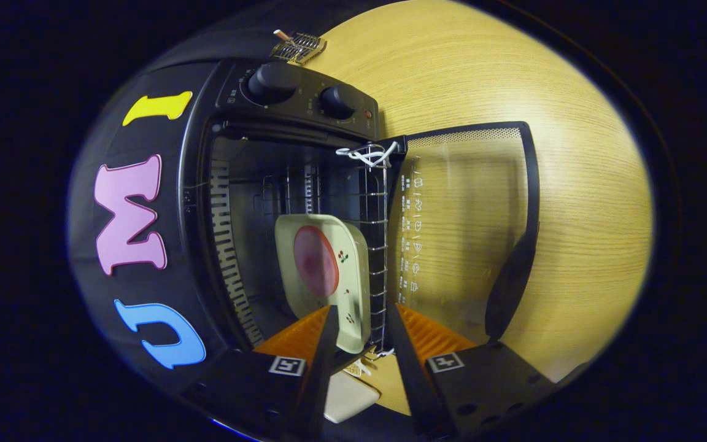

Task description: Open the toaster oven, put the food inside, and close the toaster oven door.

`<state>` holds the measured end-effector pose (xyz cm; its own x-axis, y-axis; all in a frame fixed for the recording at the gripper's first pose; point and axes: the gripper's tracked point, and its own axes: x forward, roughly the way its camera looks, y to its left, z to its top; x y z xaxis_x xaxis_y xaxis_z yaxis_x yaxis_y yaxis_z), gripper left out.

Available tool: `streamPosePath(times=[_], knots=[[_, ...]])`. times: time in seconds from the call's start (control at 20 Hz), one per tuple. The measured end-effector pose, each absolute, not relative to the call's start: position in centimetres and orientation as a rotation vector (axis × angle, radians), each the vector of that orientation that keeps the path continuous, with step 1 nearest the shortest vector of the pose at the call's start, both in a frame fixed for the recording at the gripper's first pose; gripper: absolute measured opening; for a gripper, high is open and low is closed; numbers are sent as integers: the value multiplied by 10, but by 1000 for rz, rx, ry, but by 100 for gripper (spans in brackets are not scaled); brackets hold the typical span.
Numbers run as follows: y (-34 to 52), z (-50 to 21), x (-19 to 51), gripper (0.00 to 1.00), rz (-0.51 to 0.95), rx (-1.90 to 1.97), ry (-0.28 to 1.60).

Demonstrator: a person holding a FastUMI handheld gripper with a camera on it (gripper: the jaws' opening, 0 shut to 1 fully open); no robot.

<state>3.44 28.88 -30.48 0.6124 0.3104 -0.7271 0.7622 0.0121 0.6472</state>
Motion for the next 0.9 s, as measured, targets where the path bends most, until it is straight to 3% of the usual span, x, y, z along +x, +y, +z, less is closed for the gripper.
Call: streamPosePath(times=[0.15, 0.55, 0.9], knots=[[283, -287, 30, 96, -335, 1549, 899], [264, -246, -14, 98, 28, 1287, 884], [236, -249, -63, 98, 250, 610, 854]])
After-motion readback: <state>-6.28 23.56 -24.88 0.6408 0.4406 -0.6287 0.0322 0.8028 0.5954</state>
